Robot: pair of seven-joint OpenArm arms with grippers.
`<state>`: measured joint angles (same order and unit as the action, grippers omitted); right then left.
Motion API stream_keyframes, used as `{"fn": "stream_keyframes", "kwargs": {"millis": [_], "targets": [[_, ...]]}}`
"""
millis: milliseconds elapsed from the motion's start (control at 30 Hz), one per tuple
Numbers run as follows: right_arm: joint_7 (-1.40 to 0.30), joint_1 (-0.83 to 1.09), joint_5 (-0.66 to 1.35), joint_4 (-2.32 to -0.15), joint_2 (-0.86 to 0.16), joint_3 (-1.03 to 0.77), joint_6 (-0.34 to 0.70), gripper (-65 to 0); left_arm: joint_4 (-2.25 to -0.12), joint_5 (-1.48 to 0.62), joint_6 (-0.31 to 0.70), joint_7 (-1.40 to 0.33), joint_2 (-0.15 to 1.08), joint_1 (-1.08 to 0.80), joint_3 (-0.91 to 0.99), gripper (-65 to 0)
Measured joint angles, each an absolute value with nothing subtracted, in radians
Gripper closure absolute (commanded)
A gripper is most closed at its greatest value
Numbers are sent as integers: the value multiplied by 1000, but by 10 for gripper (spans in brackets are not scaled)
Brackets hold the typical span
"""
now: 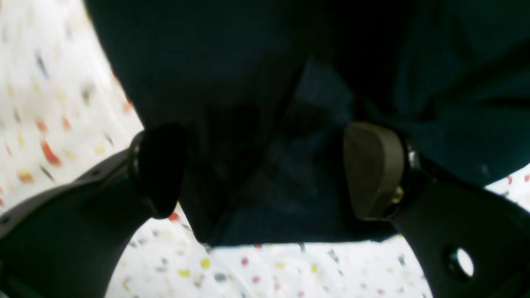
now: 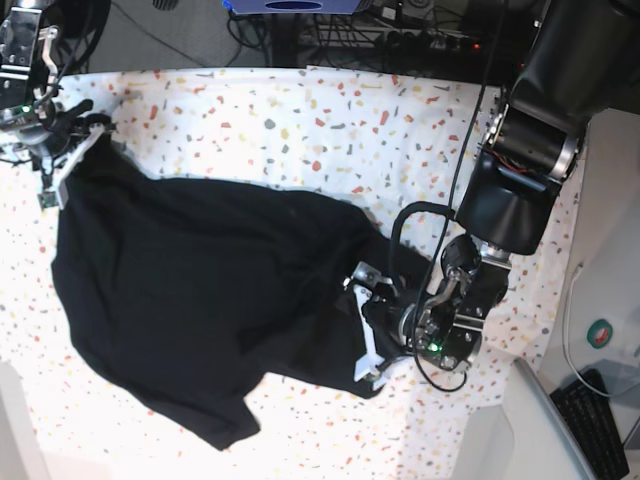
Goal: Layout the t-shirt on the table in an organized manner, then fold the t-shirt properly
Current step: 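Pull the shirt edge with the left gripper away from the right gripper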
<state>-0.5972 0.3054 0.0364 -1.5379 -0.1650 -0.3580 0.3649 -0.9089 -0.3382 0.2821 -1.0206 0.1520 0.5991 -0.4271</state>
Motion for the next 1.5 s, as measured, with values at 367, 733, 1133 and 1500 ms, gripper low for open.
{"fn": "stream_keyframes", "kwargs": {"millis": [367, 733, 1133, 1500], "targets": [[-598, 305, 36, -1538, -165, -358, 364, 0, -782, -332, 315, -885, 61, 557, -429, -563], [-598, 305, 36, -1537, -165, -358, 365, 0, -782, -331, 315, -878, 1, 526, -427, -216], [-598, 305, 36, -1536, -165, -358, 364, 0, -1145, -343, 307, -1021, 70, 442, -426, 0], [-599, 306, 37, -1535, -163, -358, 364, 0, -1753, -321, 186, -1108, 232, -41, -96, 0]]}}
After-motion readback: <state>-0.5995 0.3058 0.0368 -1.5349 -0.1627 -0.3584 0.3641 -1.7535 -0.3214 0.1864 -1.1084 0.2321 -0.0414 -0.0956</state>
